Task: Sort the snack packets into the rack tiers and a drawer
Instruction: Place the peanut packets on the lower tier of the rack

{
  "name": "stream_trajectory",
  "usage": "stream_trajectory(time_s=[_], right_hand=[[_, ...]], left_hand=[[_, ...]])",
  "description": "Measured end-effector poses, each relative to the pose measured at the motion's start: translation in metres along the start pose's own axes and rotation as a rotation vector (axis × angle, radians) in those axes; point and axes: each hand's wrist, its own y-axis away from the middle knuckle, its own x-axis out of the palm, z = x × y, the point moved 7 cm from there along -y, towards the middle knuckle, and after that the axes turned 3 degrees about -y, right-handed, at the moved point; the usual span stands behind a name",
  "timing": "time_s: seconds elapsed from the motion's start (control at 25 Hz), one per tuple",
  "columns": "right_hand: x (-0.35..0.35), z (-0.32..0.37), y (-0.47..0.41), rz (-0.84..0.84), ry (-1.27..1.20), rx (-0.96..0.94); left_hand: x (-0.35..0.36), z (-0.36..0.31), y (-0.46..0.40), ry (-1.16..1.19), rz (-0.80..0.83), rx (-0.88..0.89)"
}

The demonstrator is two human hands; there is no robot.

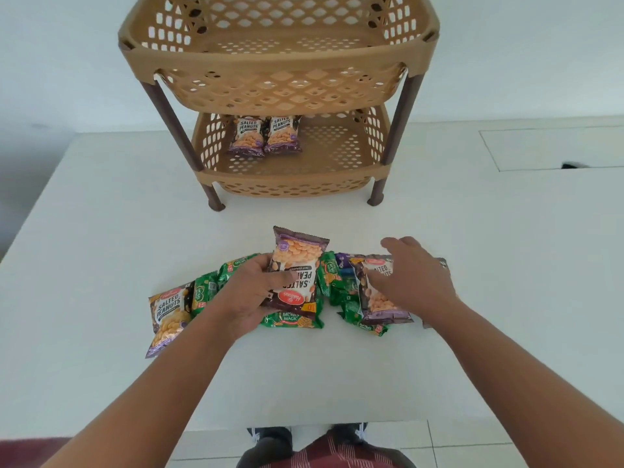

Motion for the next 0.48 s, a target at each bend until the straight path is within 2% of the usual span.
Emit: stream_trajectory(time_s=[0.12,0.48], right_hand=[[0.006,-0.039,0.004,0.098,0.03,0.137],[0.026,-0.04,0.005,0.124,-0.319,0.186]], left_hand=[[0.025,0.003,-0.006,0.081,0.017,-0.03],[0.072,0.01,-0.002,-0.006,0.076,-0.081]])
